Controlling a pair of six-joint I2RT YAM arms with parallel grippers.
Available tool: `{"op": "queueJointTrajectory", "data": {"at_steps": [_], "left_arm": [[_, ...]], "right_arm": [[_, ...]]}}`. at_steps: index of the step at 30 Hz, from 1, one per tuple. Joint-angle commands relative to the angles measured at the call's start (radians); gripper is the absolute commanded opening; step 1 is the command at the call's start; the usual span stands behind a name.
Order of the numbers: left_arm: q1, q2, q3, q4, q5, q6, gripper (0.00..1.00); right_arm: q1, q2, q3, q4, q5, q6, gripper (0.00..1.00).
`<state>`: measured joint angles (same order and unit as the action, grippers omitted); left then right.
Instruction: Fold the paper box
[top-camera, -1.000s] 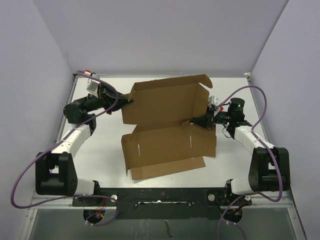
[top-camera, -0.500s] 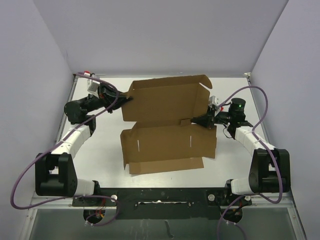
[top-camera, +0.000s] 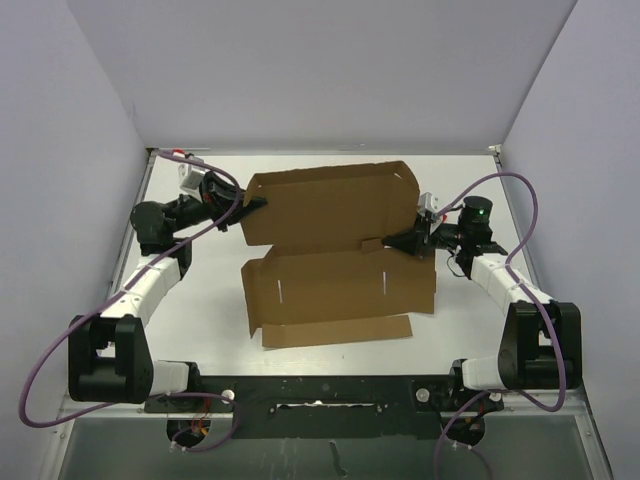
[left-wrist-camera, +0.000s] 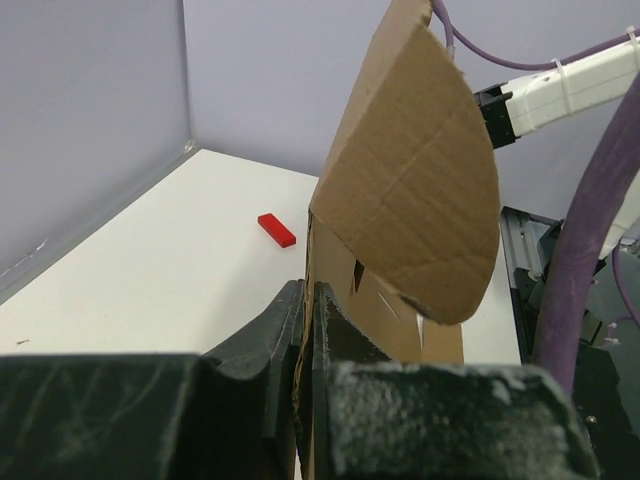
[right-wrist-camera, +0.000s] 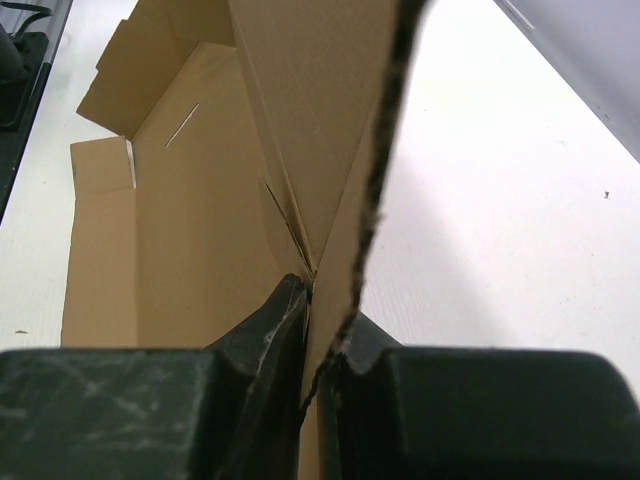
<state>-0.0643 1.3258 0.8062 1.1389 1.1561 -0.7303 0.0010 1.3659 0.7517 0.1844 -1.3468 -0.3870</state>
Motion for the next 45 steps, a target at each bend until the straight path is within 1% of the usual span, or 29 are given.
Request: {"op": "queueJointTrajectory", "data": {"at_steps": [1,3,4,8,13,22,26,30,33,34,36,37,40,42,45], "left_arm": [[-0.005,-0.041,0.004,0.022,0.004,0.003,0.00],[-0.005,-0.044,-0.002,0.040,0.007,-0.003,0.00],[-0.005,-0.047,-0.004,0.042,0.008,-0.003,0.00],[-0.005,-0.051,-0.010,0.057,0.028,-0.002,0.00],[-0.005,-0.048,-0.010,0.072,0.043,-0.020,0.00],[-0.006,-0.038,-0.015,0.090,0.047,-0.036,0.00],[-0.010,-0.031,-0.013,0.094,0.045,-0.040,0.00],[-0.012,-0.024,-0.010,0.102,0.036,-0.044,0.00],[-0.012,-0.023,-0.013,0.110,0.023,-0.045,0.00],[-0.011,-0.025,-0.015,0.115,0.021,-0.047,0.00],[-0.009,-0.026,-0.018,0.119,0.018,-0.047,0.00],[-0.007,-0.028,-0.018,0.120,0.019,-0.047,0.00],[0.006,-0.035,-0.018,0.120,0.014,-0.051,0.00],[0.021,-0.041,-0.047,0.123,-0.001,-0.062,0.00],[0.043,-0.046,-0.071,0.175,-0.038,-0.096,0.00]], "right_arm": [[0.004,-0.034,0.019,-0.019,-0.031,-0.042,0.00],[0.004,-0.031,0.023,-0.043,-0.036,-0.065,0.00],[0.004,-0.029,0.024,-0.055,-0.037,-0.075,0.02],[0.004,-0.018,0.026,-0.078,-0.034,-0.105,0.17],[0.015,0.008,0.030,-0.077,-0.021,-0.128,0.30],[0.046,0.043,0.034,-0.072,0.011,-0.157,0.43],[0.058,0.063,0.043,-0.058,0.019,-0.145,0.41],[0.070,0.061,0.043,-0.056,0.028,-0.142,0.31],[0.070,0.052,0.034,-0.042,0.066,-0.130,0.20],[0.069,0.049,0.029,-0.029,0.078,-0.121,0.18],[0.060,0.044,0.022,-0.018,0.088,-0.113,0.17],[0.052,0.041,0.020,-0.019,0.085,-0.113,0.18],[0.011,0.019,0.017,-0.050,0.050,-0.145,0.27],[-0.028,-0.011,0.024,-0.132,0.028,-0.217,0.37],[-0.086,-0.034,0.047,-0.318,-0.009,-0.369,0.50]]}}
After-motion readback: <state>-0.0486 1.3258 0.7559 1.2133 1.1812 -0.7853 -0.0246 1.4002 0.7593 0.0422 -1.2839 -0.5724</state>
